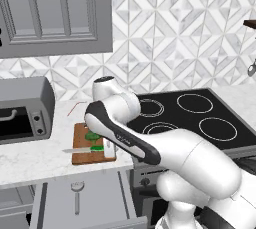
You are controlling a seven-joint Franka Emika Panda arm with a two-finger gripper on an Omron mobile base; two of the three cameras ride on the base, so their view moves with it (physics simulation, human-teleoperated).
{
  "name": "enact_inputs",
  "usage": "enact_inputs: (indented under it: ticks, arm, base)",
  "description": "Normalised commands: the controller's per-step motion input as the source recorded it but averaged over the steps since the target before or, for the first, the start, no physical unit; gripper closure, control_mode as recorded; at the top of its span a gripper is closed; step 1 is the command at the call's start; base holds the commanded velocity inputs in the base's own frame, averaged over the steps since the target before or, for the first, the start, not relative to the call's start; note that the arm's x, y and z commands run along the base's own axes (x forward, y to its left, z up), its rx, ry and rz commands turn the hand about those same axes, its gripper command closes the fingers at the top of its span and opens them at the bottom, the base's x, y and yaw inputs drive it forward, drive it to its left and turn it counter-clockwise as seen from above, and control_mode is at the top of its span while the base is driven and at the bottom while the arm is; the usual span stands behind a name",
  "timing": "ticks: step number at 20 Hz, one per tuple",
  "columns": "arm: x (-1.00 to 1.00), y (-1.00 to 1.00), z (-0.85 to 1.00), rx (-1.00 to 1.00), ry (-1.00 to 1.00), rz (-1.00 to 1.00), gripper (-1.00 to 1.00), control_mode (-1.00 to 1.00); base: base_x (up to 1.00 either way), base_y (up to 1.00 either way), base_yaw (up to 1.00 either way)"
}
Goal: Place the appropriate cutting tool for cutting the broccoli skin on the cutting board.
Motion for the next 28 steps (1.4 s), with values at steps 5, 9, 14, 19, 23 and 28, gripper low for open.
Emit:
enact_inputs:
  ticks: [5, 9, 14, 19, 23, 28]
  arm:
    - [0.8, 0.25, -0.28, 0.03, 0.0, 0.0, 1.0, -1.0]
    - [0.77, 0.11, -0.47, 0.0, 0.0, 0.0, 1.0, -1.0]
    - [0.59, 0.0, -0.65, 0.0, 0.0, 0.0, 1.0, -1.0]
    - [0.47, 0.0, -0.66, 0.0, 0.02, 0.0, 1.0, -1.0]
    - [0.47, -0.05, -0.51, 0.0, 0.01, 0.0, 1.0, -1.0]
    - [0.3, -0.02, -0.45, 0.01, 0.0, 0.0, 1.0, -1.0]
  base:
    - [0.0, 0.0, 0.0]
    - [0.0, 0.0, 0.0]
    - [0.0, 0.0, 0.0]
    - [0.0, 0.0, 0.0]
    - [0.0, 0.0, 0.0]
    - [0.0, 0.0, 0.0]
